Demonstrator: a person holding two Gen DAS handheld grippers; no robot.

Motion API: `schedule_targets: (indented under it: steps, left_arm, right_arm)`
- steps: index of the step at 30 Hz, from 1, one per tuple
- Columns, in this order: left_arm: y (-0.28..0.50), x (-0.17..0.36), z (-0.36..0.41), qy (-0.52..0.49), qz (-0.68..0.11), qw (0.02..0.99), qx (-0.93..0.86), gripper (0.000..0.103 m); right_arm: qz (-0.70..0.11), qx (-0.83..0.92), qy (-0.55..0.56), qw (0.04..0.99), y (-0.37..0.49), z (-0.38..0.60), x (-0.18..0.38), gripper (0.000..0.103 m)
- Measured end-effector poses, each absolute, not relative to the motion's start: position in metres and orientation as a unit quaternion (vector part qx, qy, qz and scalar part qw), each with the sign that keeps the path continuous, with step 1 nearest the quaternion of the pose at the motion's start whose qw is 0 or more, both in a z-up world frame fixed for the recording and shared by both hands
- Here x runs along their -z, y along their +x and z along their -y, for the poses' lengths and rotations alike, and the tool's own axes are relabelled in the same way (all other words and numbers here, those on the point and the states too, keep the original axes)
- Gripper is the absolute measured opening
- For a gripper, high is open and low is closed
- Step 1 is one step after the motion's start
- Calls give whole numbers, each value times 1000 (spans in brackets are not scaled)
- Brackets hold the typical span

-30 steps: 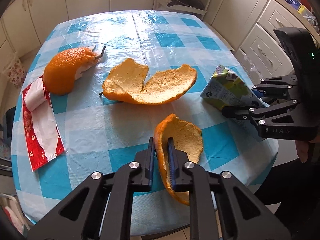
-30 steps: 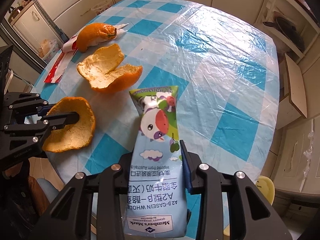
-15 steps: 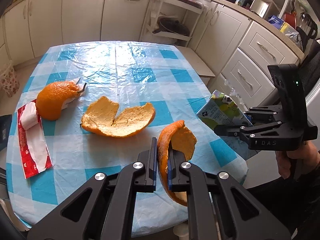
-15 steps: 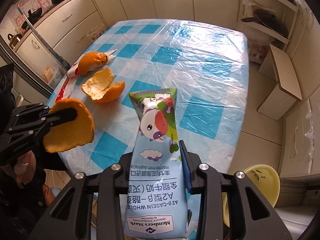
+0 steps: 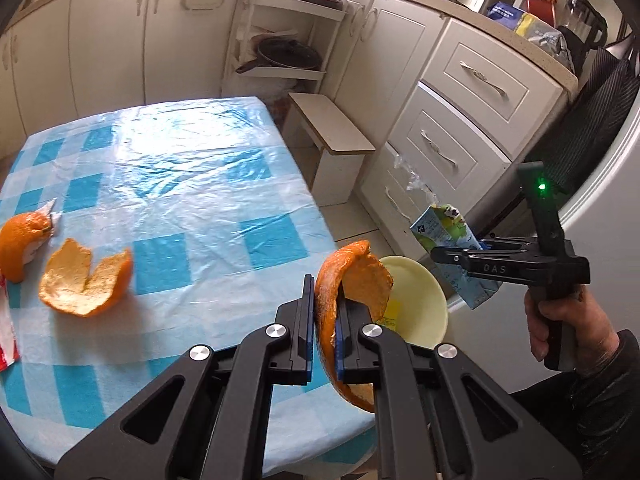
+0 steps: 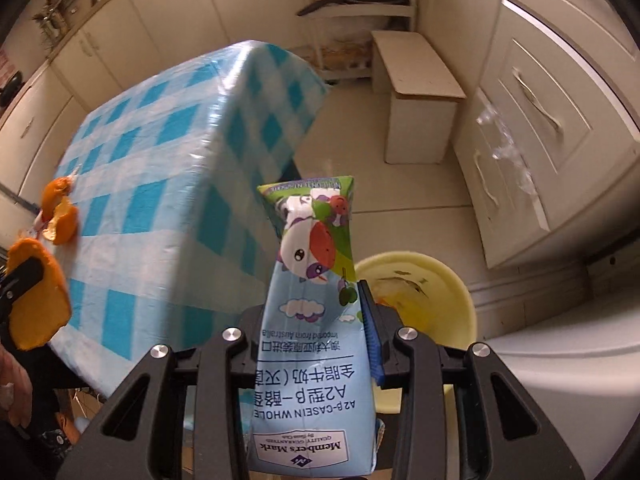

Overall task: Collect trash
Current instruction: 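Drop the carton into the yellow bucket while the left tool drops the peel there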

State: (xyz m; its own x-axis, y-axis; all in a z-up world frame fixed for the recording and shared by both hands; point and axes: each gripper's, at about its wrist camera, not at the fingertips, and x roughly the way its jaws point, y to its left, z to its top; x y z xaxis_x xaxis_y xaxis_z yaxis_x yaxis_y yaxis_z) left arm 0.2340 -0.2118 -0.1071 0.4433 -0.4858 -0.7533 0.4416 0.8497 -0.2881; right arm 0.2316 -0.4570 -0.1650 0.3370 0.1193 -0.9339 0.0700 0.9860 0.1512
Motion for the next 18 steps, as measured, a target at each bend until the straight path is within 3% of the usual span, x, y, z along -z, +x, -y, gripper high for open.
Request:
schedule_targets:
  steps: [6,8,18]
  left_arm:
    - [233,117,280,-20,-462,836,295,7]
    - [234,123,298,-15,-470,832,295,7]
    - [233,170,367,18,-522,806,279,8]
  right_arm:
    - [-640,59,51,765,239,491,213,38]
    - [-643,85,42,760,242,498,217,48]
    - [-468,101,141,867,233,522,105,69]
